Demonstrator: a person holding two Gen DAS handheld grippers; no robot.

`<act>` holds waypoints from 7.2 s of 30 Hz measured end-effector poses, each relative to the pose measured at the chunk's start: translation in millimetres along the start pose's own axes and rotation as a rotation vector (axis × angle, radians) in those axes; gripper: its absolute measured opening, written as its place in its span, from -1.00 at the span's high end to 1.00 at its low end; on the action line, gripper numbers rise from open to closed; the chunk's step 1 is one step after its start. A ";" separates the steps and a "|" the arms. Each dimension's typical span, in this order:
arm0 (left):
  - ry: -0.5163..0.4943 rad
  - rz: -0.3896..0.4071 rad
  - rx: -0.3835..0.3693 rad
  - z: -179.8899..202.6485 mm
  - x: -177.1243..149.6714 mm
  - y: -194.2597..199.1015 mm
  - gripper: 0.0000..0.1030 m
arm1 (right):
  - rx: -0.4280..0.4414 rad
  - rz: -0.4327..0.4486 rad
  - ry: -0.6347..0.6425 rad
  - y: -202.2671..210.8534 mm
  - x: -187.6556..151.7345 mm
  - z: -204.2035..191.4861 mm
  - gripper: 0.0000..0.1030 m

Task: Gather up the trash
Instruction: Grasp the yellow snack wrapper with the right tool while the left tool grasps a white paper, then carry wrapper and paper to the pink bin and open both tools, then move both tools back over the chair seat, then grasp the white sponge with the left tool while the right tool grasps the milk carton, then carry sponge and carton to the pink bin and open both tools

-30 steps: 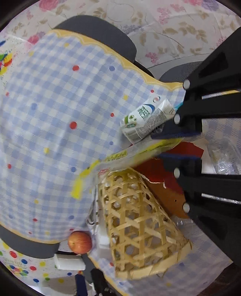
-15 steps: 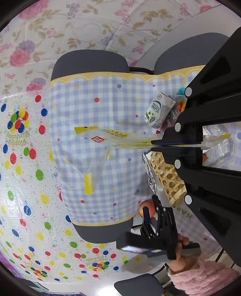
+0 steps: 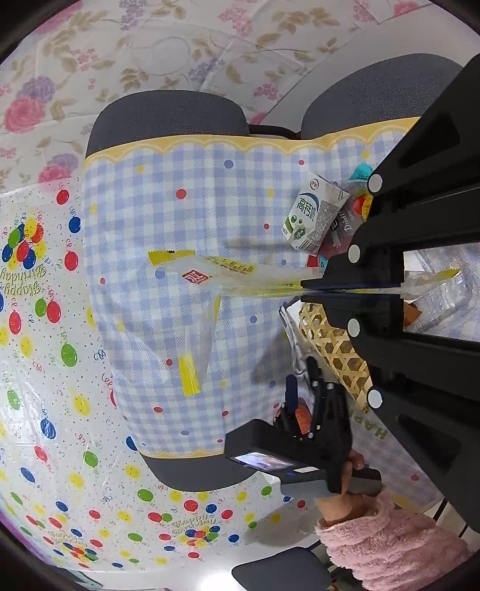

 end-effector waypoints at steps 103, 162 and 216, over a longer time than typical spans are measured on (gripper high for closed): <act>0.098 0.114 -0.256 296.2 -129.0 191.2 0.11 | -0.425 0.010 -0.360 266.8 -269.2 74.8 0.77; 0.378 -0.014 0.302 -53.9 -82.9 42.4 -0.45 | -0.395 -0.181 0.280 -124.0 1.9 94.6 0.55; 0.275 0.207 -0.189 201.9 -89.3 194.2 0.30 | -0.284 0.044 -0.225 181.8 -168.9 43.8 0.55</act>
Point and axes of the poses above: each gripper's, at about its wrist camera, not at the fingertips, and y roughly against the way its jaws point, z to its right, x to its top, the point moved 6 cm from there along -y, roughly the way its jaws point, and after that the axes turned 6 degrees about x, right-handed, at the moved point
